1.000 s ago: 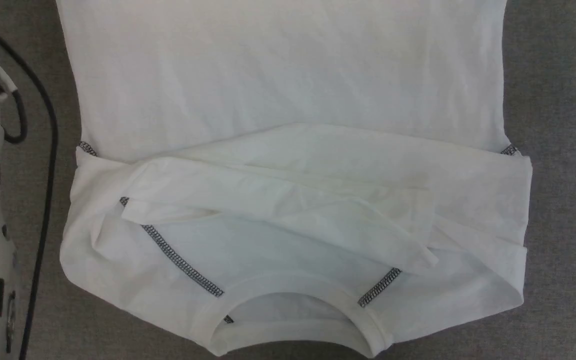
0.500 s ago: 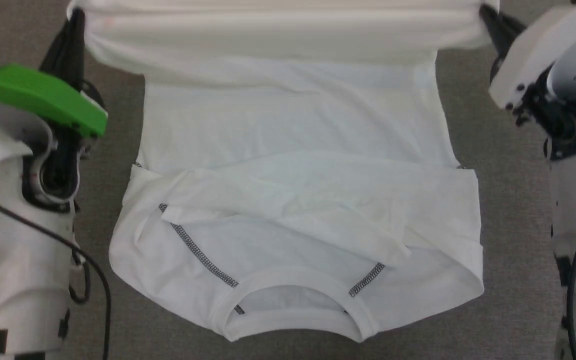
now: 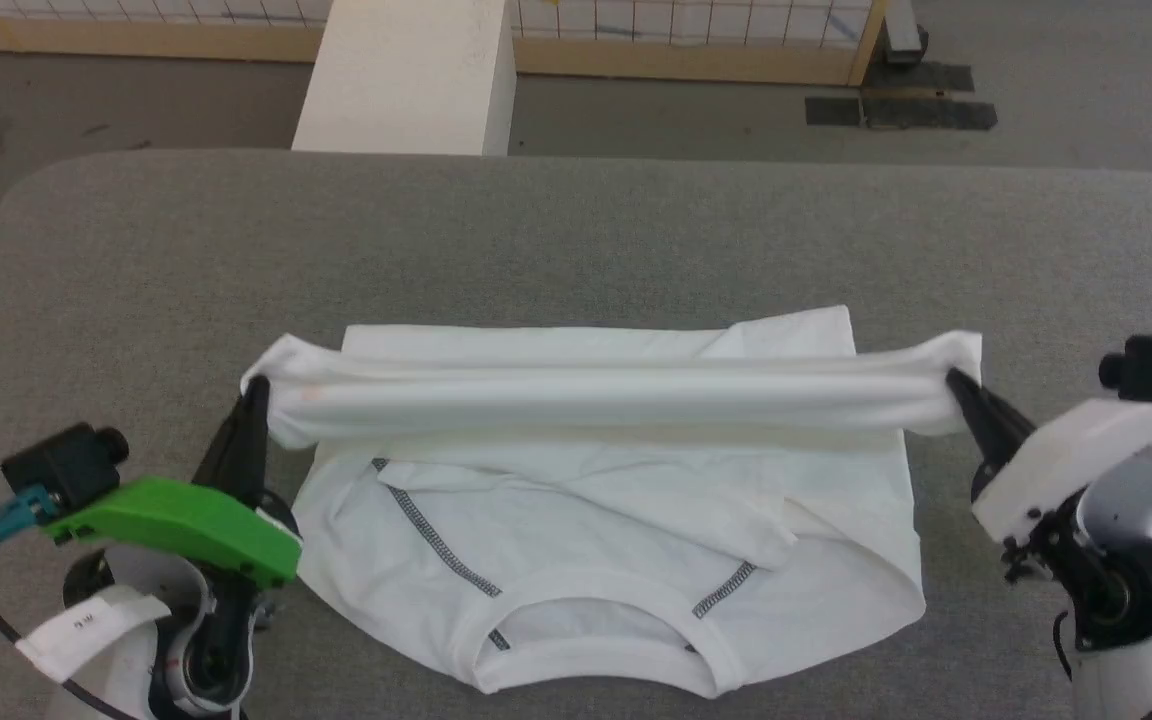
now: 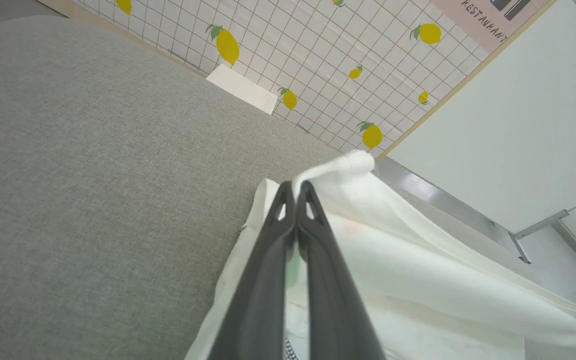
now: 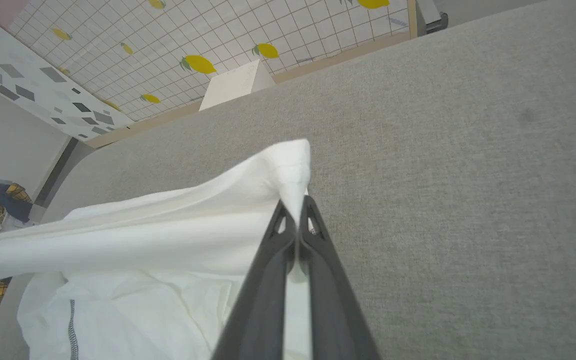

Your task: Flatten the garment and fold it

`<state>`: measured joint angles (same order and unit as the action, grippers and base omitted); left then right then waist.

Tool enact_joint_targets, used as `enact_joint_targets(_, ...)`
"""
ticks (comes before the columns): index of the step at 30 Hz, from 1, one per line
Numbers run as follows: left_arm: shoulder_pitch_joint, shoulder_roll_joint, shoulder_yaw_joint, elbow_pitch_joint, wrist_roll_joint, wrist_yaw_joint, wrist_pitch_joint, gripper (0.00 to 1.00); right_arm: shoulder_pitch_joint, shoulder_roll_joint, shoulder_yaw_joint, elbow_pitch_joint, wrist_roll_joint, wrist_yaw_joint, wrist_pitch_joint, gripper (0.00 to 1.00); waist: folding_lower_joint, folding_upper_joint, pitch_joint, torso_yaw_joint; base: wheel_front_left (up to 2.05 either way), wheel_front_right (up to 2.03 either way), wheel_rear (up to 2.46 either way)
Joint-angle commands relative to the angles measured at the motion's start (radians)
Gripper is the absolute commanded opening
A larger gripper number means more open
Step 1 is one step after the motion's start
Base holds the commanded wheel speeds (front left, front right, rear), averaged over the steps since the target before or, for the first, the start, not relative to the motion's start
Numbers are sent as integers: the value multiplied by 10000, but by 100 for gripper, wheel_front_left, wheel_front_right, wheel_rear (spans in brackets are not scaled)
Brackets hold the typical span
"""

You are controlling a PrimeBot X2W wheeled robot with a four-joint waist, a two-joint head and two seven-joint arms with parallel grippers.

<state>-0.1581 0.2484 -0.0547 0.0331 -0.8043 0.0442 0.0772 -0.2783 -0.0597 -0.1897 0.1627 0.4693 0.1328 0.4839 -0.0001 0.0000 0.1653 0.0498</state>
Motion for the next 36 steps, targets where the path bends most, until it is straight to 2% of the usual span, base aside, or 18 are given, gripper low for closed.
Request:
enact_joint_targets(1, 329, 52, 25, 6, 4, 130, -91, 0, 402, -19, -147, -135, 114, -21, 7, 0, 1, 0, -522, 126, 0, 0, 0)
enact_joint_targets(7, 1352, -125, -42, 274, 9, 366, -162, 0, 1801, 82, -183, -436, 298, -21, 179, 0, 1, 0, -759, 44, 0, 0, 0)
enact_joint_targets(15, 2117, -111, -416, 867, 352, 1101, 427, 0, 2808, 92, 341, -276, -201, -21, 289, 0, 1, 0, -830, -13, 0, 0, 0)
enact_joint_targets(20, 2219, 75, -681, 1366, 661, 1644, 1051, 0, 3237, 93, 738, -149, -682, -21, 896, 0, 1, 0, -866, 17, 0, 0, 0)
enact_joint_targets(21, 2236, 28, -698, 1444, 540, 1788, 1338, 9, 3373, 94, 668, -296, -725, -21, 1241, 0, 1, 0, -864, -2, 0, 0, 0)
enact_joint_targets(22, 2243, 17, -699, 1455, 499, 1833, 1430, 69, 3394, 94, 606, -358, -762, -21, 1303, 24, 1, 0, -866, -10, 0, 0, 0)
enact_joint_targets(23, 2256, 3, -697, 1450, 441, 1880, 1544, 100, 3418, 94, 536, -456, -822, -21, 1366, 100, 1, 0, -881, -19, 0, 0, 0)
enact_joint_targets(28, 2456, 116, -507, 1114, 153, 2195, 2102, 100, 3554, 94, 133, -1160, -806, -21, 1537, 100, 1, 0, -994, -45, 0, 0, 0)
enact_joint_targets(31, 2643, 438, -163, 457, 278, 2595, 2092, 100, 3645, 94, -189, -1900, -458, -21, 1695, 100, 1, 0, -1093, -65, 0, 0, 0)
enact_joint_targets(33, 2665, 677, 173, -183, 501, 2787, 1702, 100, 3600, 94, -488, -2580, -335, -21, 1759, 100, 1, 0, -1125, -69, 0, 0, 0)
enact_joint_targets(36, 2436, 1044, 398, -885, 1106, 2621, 674, 100, 3340, 94, -758, -3267, -423, -21, 2004, 100, 1, 0, -1142, -85, 0, 0, 0)
